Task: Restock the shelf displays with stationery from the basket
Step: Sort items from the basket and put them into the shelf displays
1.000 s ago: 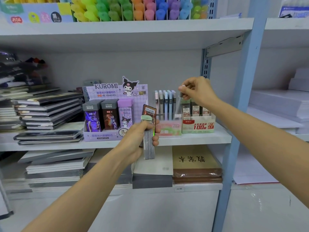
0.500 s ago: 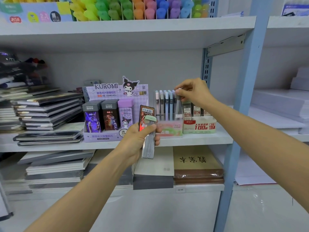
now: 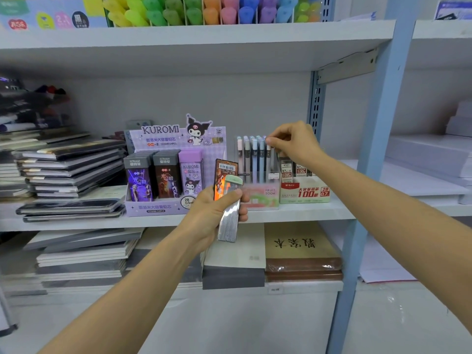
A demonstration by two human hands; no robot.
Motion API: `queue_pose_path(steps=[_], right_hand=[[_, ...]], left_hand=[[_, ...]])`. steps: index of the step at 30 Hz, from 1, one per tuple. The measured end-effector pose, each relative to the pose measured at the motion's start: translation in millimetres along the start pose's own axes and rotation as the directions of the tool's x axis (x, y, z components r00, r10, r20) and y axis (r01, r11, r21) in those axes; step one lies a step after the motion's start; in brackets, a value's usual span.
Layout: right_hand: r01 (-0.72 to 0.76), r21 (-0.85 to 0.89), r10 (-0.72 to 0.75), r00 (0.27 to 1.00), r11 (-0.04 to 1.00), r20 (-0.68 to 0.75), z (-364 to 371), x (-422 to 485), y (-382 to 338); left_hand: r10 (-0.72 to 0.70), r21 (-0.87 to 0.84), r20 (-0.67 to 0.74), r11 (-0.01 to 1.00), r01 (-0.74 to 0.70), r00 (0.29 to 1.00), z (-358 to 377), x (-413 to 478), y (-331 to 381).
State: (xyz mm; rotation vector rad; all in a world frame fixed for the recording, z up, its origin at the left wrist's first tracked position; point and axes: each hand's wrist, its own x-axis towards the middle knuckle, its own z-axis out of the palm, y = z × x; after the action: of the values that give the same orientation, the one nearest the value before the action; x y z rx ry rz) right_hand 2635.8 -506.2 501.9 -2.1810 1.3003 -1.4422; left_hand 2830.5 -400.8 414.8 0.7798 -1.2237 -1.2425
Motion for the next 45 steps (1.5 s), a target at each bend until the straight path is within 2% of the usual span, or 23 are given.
queue_pose_path(steps=[4, 7, 10, 12, 14, 18, 20, 22, 25, 28, 32, 37, 41, 45], right_hand=[[0.008, -0.014, -0.008, 0.998, 1.000, -0.055, 7, -4, 1], [0.058, 0.079, -0.052, 0.996, 0.995, -0.071, 2, -16, -11], [0.043, 0.206, -0.061, 0.995, 0.978, 0.079, 3, -42, -25], [-0.049, 0.219, -0.006, 0.970, 0.975, 0.244, 8, -59, -29], [-0.115, 0.228, 0.033, 0.942, 0.967, 0.333, 9, -70, -31], [-0.143, 0.364, 0.032, 0.955, 0.920, 0.294, -9, -75, -28], [-0.140, 0.410, 0.037, 0.968, 0.901, 0.250, -19, -76, -23], [-0.168, 0.444, 0.046, 0.961, 0.880, 0.272, -25, -79, -18], [-0.287, 0.576, 0.026, 0.908, 0.765, 0.419, -28, -86, -12], [-0.357, 0.690, -0.042, 0.871, 0.630, 0.489, -39, -90, -4], [-0.383, 0.730, -0.109, 0.843, 0.566, 0.527, -53, -93, 5], [-0.304, 0.798, -0.091, 0.909, 0.520, 0.406, -68, -86, 11], [-0.159, 0.733, 0.085, 0.987, 0.661, 0.137, -85, -70, 11], [-0.008, 0.520, 0.137, 0.968, 0.854, -0.211, -96, -53, 14]], left_hand=[[0.002, 0.005, 0.007, 1.000, -0.002, 1.000, 0, -3, 0], [0.010, 0.003, -0.001, 1.000, -0.010, 1.000, 2, -6, 1], [0.025, 0.010, -0.017, 1.000, -0.025, 1.000, 9, -9, 3], [0.044, 0.009, -0.011, 0.999, -0.044, 0.999, 17, -11, 4], [0.056, 0.019, -0.003, 0.998, -0.056, 0.998, 25, -13, 3], [0.003, -0.006, 0.003, 1.000, -0.003, 1.000, 33, -17, 2], [-0.013, 0.022, 0.010, 1.000, 0.013, 1.000, 35, -18, 1], [-0.013, 0.061, 0.013, 0.998, 0.013, 1.000, 37, -19, 0], [-0.015, 0.005, 0.042, 1.000, 0.014, 0.999, 45, -20, 1], [-0.057, -0.059, 0.066, 0.996, 0.061, 0.996, 54, -20, 3], [-0.116, -0.054, 0.109, 0.991, 0.122, 0.987, 65, -15, 2], [-0.122, -0.039, 0.118, 0.991, 0.127, 0.985, 79, -6, 2], [-0.083, -0.037, 0.025, 0.996, 0.084, 0.996, 73, 2, 2], [0.033, 0.059, -0.039, 0.998, -0.030, 0.999, 61, 6, -3]])
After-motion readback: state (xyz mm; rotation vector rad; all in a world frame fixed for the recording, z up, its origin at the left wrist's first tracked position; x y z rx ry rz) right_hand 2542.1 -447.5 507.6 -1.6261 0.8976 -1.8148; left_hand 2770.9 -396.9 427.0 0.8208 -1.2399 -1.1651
